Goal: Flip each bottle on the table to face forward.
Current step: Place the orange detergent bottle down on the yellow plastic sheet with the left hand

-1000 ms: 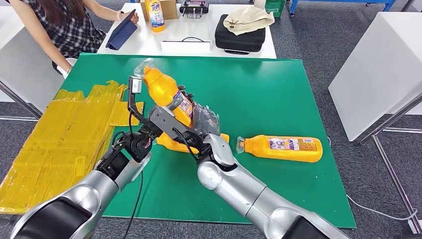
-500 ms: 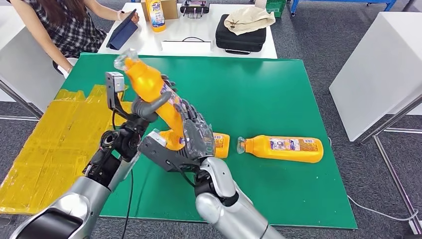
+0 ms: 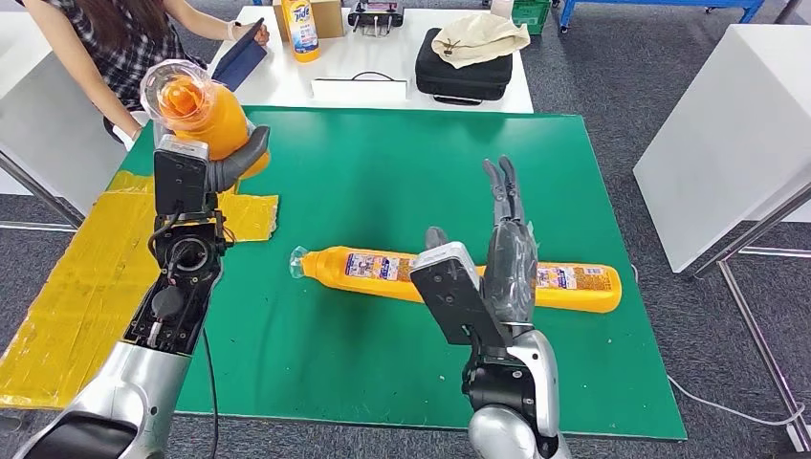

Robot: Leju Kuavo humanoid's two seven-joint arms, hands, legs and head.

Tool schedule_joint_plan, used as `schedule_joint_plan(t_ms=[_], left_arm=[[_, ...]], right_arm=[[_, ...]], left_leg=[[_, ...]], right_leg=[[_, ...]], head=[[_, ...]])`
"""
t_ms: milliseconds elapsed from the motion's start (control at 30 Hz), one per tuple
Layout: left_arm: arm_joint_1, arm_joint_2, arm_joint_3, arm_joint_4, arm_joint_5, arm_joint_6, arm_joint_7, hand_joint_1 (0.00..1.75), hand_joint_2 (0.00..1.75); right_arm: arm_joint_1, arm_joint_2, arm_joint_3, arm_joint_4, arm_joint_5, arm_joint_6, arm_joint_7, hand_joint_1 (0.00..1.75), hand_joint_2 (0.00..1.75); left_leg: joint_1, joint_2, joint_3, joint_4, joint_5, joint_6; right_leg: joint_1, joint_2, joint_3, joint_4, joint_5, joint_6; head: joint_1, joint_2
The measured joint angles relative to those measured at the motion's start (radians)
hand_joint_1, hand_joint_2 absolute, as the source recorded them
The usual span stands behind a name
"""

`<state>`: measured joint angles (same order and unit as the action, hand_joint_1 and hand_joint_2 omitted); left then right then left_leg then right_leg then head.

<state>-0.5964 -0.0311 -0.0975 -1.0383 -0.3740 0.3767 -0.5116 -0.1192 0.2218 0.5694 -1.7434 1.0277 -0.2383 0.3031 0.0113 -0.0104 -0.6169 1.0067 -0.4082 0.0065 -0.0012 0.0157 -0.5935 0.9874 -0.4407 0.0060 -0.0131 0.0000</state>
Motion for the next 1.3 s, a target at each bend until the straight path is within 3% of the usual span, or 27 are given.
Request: schedule_joint_plan(t_ms=[67,133,233,300,400,467,567,700,1200,1233,1300], left_arm=[[0.007,0.003,0.002,-0.012,-0.164,0.128,0.017,1.75,1.75],[0.017,0.007,0.01,-0.029,-0.47,0.244,0.062,1.75,1.75],[0.028,0.016,0.029,-0.037,-0.972,0.274,0.197,1.75,1.75],[0.014,0.029,0.009,0.009,-1.147,0.274,0.344,1.75,1.75],[-0.057,0.052,-0.107,0.191,-1.188,0.256,0.591,1.75,1.75],[-0.098,0.065,-0.185,0.317,-1.187,0.219,0.674,1.75,1.75],[-0.129,0.079,-0.243,0.449,-1.176,0.178,0.707,1.75,1.75],[-0.154,0.107,-0.251,0.553,-1.16,0.135,0.73,1.75,1.75],[-0.182,0.173,-0.136,0.675,-1.155,-0.023,0.82,1.75,1.75],[-0.182,0.175,-0.127,0.679,-1.154,-0.032,0.816,1.59,1.75],[-0.184,0.177,-0.111,0.687,-1.142,-0.062,0.787,0.72,0.87]], right_arm=[[0.009,-0.005,-0.008,-0.019,-0.001,0.002,-0.008,0.0,0.0],[0.021,-0.012,-0.021,-0.036,-0.001,0.016,-0.019,0.0,0.0],[0.038,-0.027,-0.048,-0.048,-0.001,0.052,-0.037,0.0,0.0],[0.046,-0.037,-0.067,-0.048,-0.004,0.068,-0.054,0.0,0.0],[0.053,-0.047,-0.091,-0.043,-0.01,0.079,-0.08,0.0,0.0],[0.057,-0.052,-0.099,-0.039,-0.01,0.084,-0.088,0.0,0.0],[0.061,-0.056,-0.103,-0.033,-0.007,0.095,-0.086,0.0,0.0],[0.061,-0.06,-0.108,-0.024,-0.002,0.112,-0.078,0.0,0.0],[0.067,-0.064,-0.11,0.022,0.011,0.131,-0.055,0.0,0.0],[0.07,-0.065,-0.11,0.024,0.012,0.131,-0.053,0.0,0.0],[0.076,-0.069,-0.11,0.028,0.015,0.131,-0.048,0.0,0.0]], left_leg=[[0.0,0.0,0.0,0.0,0.0,0.0],[0.0,0.0,0.001,0.0,0.0,0.0],[0.0,-0.001,0.001,0.0,0.0,0.0],[0.0,0.0,0.001,0.0,0.0,0.0],[0.0,0.0,0.001,0.0,0.001,0.0],[0.0,0.0,0.001,0.0,0.002,0.001],[0.0,0.002,0.0,0.0,0.003,0.001],[0.0,0.004,0.0,0.0,0.003,0.001],[0.001,0.001,-0.001,0.0,0.003,0.0],[0.001,0.001,-0.001,0.0,0.003,0.0],[0.001,0.001,-0.001,0.0,0.003,0.0]], right_leg=[[0.0,0.0,0.0,0.0,0.0,0.0],[0.0,0.0,0.0,0.0,0.0,0.0],[0.0,-0.001,0.0,0.0,0.0,0.0],[0.0,0.0,0.0,0.0,0.0,0.0],[0.0,-0.001,0.0,0.0,0.001,0.0],[0.0,-0.001,0.001,0.0,0.001,0.001],[0.0,0.001,0.0,0.0,0.003,-0.001],[0.0,0.003,-0.002,0.001,0.003,-0.002],[0.001,0.002,-0.002,0.001,0.003,-0.002],[0.001,0.001,-0.002,0.001,0.003,-0.002],[0.001,0.001,-0.002,0.001,0.003,-0.002]], head=[[0.0,0.0],[0.0,0.0],[0.0,0.0],[0.0,0.0],[0.0,0.0],[0.0,0.0],[0.0,0.0],[0.0,0.0],[0.0,0.0],[0.0,0.0],[0.0,0.0]])
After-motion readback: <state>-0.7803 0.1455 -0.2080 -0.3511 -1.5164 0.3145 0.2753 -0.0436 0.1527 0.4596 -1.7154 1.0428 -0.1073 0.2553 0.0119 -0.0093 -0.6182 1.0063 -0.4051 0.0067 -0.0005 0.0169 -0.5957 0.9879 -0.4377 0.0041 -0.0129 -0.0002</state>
